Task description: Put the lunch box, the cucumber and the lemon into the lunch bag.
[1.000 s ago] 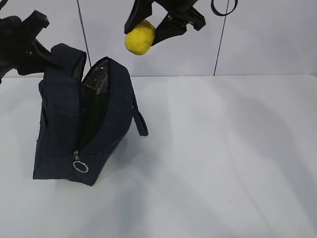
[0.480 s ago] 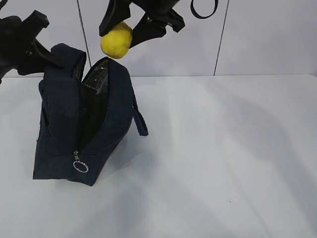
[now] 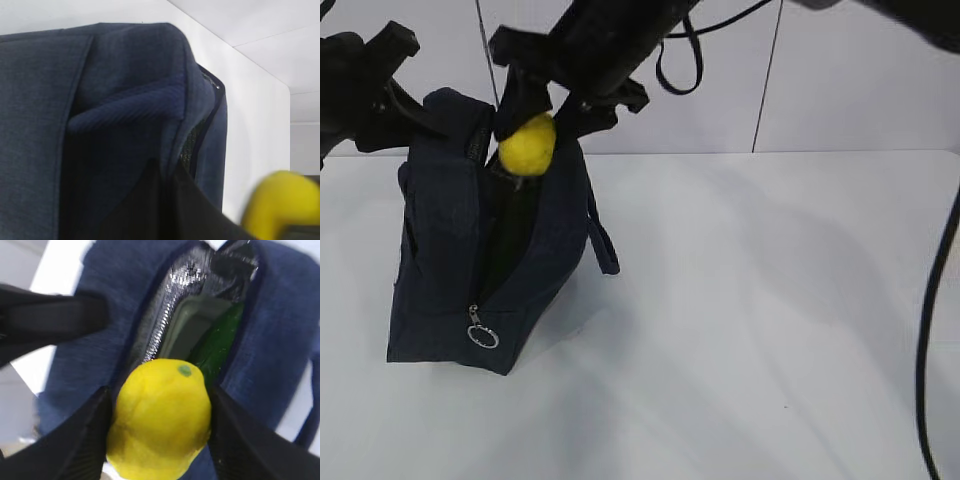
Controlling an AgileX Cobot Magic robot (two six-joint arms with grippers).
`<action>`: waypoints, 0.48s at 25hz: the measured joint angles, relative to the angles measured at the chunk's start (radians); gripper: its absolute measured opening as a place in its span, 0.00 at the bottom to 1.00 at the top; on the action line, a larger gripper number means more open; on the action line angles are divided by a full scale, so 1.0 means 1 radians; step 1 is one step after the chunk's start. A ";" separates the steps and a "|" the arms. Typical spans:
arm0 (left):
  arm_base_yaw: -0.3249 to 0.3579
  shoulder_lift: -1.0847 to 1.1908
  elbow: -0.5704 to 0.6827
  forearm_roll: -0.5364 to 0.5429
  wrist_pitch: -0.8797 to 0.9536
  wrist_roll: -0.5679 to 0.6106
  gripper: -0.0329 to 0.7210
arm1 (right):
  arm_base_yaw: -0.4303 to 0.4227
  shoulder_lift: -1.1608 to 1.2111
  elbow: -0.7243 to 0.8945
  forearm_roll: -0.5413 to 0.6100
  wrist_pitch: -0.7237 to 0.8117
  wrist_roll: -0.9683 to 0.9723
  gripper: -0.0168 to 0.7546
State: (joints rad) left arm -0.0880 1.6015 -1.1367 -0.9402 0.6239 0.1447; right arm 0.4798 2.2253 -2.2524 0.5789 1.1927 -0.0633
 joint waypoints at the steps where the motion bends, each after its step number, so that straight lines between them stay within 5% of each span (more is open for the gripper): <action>1: 0.000 0.000 0.000 -0.002 0.000 0.000 0.03 | 0.007 0.018 0.000 0.000 -0.003 -0.026 0.59; 6: 0.000 0.000 0.000 -0.002 0.002 0.000 0.03 | 0.028 0.072 0.000 0.000 -0.024 -0.127 0.61; 12: 0.000 0.000 0.000 -0.002 0.003 0.000 0.03 | 0.032 0.079 -0.002 0.028 -0.033 -0.190 0.82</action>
State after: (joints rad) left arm -0.0880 1.6015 -1.1367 -0.9424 0.6268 0.1447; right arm 0.5118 2.3044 -2.2548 0.6074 1.1600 -0.2533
